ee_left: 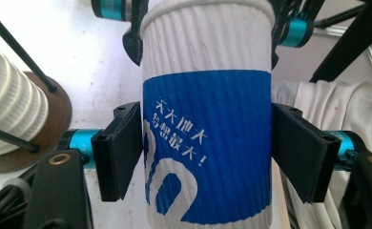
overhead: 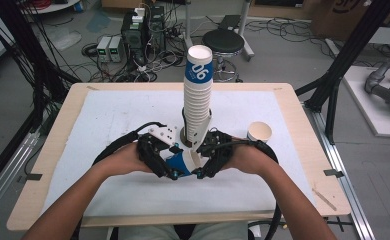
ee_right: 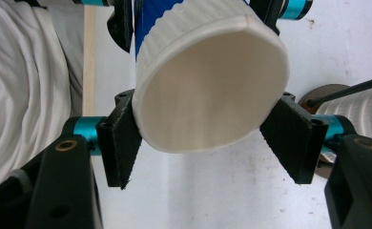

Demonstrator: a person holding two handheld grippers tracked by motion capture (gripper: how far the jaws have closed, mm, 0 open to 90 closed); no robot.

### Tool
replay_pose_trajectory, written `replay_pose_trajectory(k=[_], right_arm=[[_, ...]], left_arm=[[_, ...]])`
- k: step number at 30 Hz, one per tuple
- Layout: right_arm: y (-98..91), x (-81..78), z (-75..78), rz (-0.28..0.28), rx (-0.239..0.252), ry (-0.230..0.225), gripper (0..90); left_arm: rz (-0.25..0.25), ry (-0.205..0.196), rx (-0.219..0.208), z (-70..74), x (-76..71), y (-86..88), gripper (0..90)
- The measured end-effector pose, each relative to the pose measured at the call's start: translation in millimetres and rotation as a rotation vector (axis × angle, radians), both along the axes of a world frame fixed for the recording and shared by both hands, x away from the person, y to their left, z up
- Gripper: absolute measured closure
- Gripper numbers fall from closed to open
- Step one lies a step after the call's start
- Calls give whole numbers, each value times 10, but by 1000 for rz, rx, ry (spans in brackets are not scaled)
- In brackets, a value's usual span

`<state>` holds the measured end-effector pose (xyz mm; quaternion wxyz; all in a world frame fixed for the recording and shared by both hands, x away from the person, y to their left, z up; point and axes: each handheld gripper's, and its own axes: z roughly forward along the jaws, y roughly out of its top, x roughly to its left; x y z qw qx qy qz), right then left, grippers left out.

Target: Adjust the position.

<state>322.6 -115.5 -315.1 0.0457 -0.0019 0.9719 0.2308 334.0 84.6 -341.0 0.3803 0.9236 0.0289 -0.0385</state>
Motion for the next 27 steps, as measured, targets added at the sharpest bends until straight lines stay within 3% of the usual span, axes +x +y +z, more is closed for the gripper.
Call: replay_pose_trajectory(k=[7,12,14,17,20,23,27], right_arm=[[64,-19,28,12,-34,-25,330],[74,-19,28,7,-51,-29,327],[74,-17,25,6,-54,-29,321],[55,-19,28,3,-41,-34,293],[-7,6,42,-10,38,-16,262],[-91,39,67,-41,152,23,231],[-240,58,102,-76,346,67,208]], left_arm=[[3,6,23,-45,6,-42,298],[1,3,16,-74,13,-44,308],[1,-5,5,-87,15,-36,309],[9,-18,-49,-119,12,8,308],[21,-16,-118,-158,-2,59,298],[30,-26,-170,-206,-13,103,295],[58,-31,-249,-271,-34,175,295]])
